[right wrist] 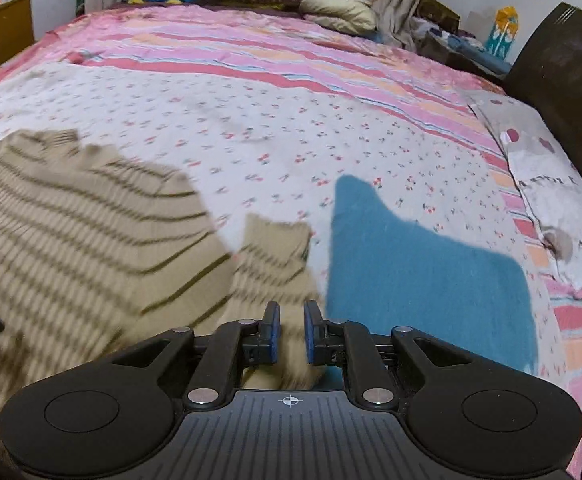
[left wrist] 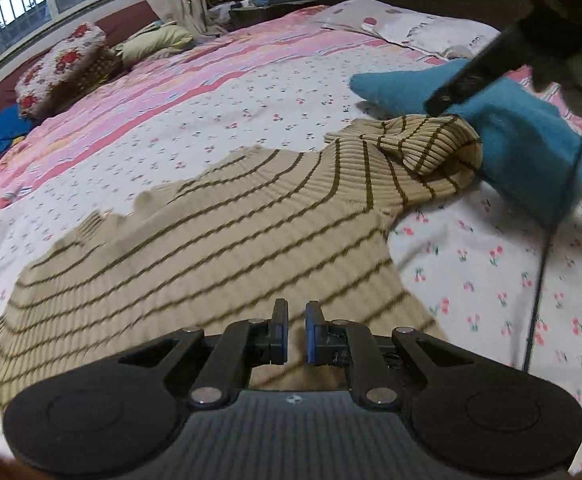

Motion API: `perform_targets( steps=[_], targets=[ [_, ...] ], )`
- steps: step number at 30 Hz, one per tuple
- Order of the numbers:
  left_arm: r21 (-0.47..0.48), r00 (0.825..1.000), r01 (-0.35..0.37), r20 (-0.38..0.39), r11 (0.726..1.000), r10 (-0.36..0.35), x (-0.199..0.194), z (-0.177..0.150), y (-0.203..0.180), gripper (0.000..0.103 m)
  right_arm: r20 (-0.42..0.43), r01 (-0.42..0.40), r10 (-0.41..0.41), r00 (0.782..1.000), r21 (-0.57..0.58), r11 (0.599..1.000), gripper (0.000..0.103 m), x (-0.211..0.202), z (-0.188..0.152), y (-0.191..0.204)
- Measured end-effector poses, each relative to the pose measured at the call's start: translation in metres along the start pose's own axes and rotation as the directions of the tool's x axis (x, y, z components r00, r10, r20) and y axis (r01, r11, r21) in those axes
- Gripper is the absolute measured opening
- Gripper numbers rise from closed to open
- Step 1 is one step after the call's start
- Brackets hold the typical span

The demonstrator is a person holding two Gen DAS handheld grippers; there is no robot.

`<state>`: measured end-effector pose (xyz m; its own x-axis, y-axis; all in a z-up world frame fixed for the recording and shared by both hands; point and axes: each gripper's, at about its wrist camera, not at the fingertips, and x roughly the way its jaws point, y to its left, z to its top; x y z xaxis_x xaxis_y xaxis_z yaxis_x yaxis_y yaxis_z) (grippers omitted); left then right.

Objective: Fold small clothes
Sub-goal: 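Grasp the sleeve cuff beside the teal pillow with the right tool, then lift the sleeve with the right tool and lay it across the sweater body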

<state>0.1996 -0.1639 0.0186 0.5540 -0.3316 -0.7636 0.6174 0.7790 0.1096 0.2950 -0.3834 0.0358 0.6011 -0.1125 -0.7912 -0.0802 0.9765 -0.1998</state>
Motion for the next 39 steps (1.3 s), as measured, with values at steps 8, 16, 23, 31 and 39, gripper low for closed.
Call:
perform_targets(
  steps=[8, 16, 23, 31, 39],
  targets=[
    [0.002, 1.0, 0.02, -0.018, 1.0, -0.02, 0.034, 0.014, 0.004, 0.019, -0.101, -0.057, 0.058, 0.993, 0.016, 0.998, 0.024, 0.066, 0.029, -0.006],
    [-0.034, 0.999, 0.03, -0.028, 0.999, -0.031, 0.036, 0.007, 0.016, 0.019, -0.158, -0.048, 0.05, 0.986, 0.017, 0.999, 0.027, 0.095, 0.032, -0.002],
    [-0.045, 0.999, 0.031, -0.008, 0.999, -0.031, 0.022, 0.002, 0.019, 0.019, -0.165, -0.046, 0.055, 0.985, 0.058, 0.997, 0.009, 0.093, 0.036, -0.011],
    [-0.091, 1.0, 0.023, 0.009, 0.996, -0.022, 0.012, -0.003, 0.033, 0.019, -0.031, -0.11, 0.118, 0.993, 0.188, 0.976, 0.005, 0.048, 0.037, -0.027],
    [-0.145, 0.999, 0.007, 0.033, 0.989, -0.002, -0.002, -0.013, 0.048, 0.019, 0.154, -0.172, 0.138, 0.978, 0.231, 0.958, 0.005, -0.029, 0.048, -0.026]
  ],
)
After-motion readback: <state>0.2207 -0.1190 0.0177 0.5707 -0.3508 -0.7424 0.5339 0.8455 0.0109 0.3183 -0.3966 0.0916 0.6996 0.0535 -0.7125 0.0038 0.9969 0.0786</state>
